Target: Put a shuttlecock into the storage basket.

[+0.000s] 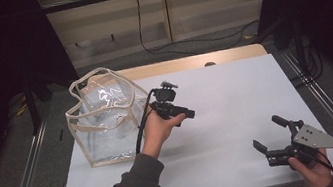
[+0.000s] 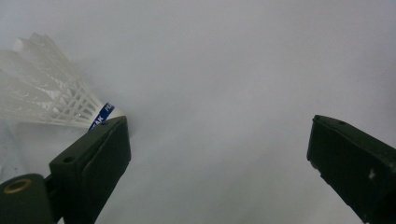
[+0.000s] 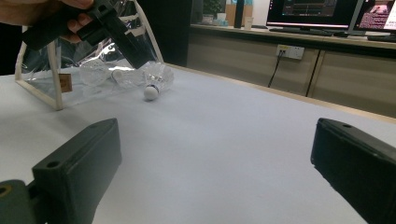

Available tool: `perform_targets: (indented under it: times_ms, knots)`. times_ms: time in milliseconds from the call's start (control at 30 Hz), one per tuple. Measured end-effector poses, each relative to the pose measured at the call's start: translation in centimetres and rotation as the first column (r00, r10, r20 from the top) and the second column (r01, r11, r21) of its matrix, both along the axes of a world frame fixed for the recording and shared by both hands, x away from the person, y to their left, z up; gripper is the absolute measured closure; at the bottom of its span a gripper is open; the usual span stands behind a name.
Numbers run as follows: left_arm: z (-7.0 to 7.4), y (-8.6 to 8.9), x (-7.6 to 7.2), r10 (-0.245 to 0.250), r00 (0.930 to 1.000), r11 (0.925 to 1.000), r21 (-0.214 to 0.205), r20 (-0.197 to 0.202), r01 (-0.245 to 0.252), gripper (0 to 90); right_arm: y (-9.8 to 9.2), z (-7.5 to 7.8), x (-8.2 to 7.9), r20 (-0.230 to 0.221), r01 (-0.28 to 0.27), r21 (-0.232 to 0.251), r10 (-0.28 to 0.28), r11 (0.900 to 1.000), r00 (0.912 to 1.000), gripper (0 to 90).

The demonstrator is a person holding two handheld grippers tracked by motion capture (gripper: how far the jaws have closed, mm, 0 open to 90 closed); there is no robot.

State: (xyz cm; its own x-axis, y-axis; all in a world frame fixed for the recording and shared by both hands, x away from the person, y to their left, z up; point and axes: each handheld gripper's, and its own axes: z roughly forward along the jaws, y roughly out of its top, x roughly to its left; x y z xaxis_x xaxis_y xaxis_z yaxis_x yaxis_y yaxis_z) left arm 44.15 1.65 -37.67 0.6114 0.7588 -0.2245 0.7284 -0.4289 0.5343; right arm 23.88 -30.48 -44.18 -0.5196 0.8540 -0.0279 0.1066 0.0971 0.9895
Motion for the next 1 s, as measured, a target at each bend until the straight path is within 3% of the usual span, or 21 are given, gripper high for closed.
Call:
perform_targets:
  times_ms: [433,667,1000]
  knots:
    - [-1.3,0.5,0.9,0.090,0.9959,0.9959,0.013,-0.010,-0.090,7.1,0.1,0.0,0.0,0.001,-0.003,-0.005,0.003,1.0000,1.0000,1.7]
    - [-1.8,0.8,1.5,0.117,0.9925,0.9932,0.010,-0.037,-0.116,7.8,0.0,0.0,0.0,0.001,-0.003,-0.002,0.003,1.0000,1.0000,1.7]
    - [-2.5,0.5,1.7,0.152,0.9882,0.9882,0.021,-0.018,-0.152,9.4,0.1,0.0,0.0,0.001,-0.004,-0.004,0.004,1.0000,1.0000,1.7]
